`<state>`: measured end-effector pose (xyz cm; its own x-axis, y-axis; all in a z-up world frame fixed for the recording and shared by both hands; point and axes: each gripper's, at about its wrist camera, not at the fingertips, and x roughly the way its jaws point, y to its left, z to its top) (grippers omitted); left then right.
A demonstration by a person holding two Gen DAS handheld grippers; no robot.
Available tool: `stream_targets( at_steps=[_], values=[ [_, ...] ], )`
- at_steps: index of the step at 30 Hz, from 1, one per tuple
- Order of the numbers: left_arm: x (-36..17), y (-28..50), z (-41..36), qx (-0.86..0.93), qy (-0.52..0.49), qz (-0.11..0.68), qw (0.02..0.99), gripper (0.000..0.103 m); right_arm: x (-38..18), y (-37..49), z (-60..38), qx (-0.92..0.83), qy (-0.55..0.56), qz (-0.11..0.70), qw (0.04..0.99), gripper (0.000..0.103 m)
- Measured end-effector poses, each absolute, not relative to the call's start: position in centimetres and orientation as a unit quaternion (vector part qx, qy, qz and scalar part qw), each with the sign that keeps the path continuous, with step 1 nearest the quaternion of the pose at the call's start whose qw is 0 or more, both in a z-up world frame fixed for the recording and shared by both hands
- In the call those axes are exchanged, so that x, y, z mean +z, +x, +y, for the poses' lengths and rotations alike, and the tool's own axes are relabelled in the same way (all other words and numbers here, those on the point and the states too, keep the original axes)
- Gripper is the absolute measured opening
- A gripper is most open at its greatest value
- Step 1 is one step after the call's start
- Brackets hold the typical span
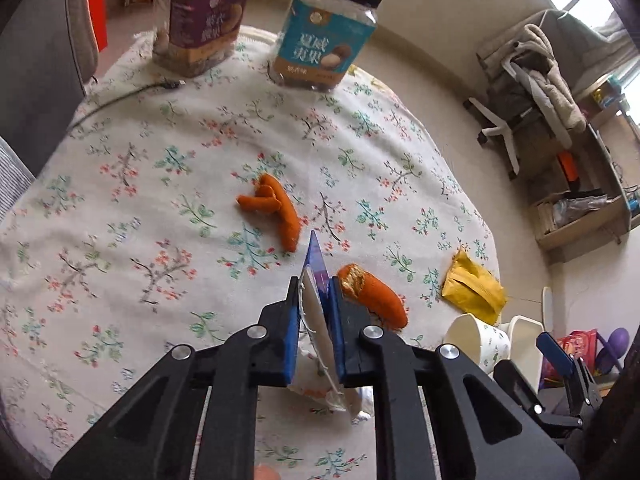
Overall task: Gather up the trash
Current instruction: 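Grasp the white tissue bundle with the right tool while the left tool holds the box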
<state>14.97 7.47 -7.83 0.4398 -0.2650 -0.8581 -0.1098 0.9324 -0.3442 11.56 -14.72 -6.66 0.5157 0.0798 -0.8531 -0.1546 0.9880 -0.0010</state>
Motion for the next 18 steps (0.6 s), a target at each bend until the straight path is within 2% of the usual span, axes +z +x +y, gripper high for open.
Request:
stream_targets(
  at_steps=[6, 16, 18],
  values=[
    [-4.6, 14.0, 10.5, -0.009, -0.128, 0.478, 0.869, 0.011, -9.4, 11.3, -8.8, 0.157, -0.088, 0.517, 0.837, 0.096],
    [-4.6, 13.4, 13.2, 0.004, -0.124, 0.473, 0.872, 0.012, -12.7, 11.6, -2.8, 0.199, -0.163, 0.525, 0.811, 0.094],
    [-4.8, 13.5, 13.4, 0.004, -0.126, 0.476, 0.870, 0.012, -13.4, 12.1, -2.7, 0.194, -0.162, 0.533, 0.807, 0.090]
  ],
)
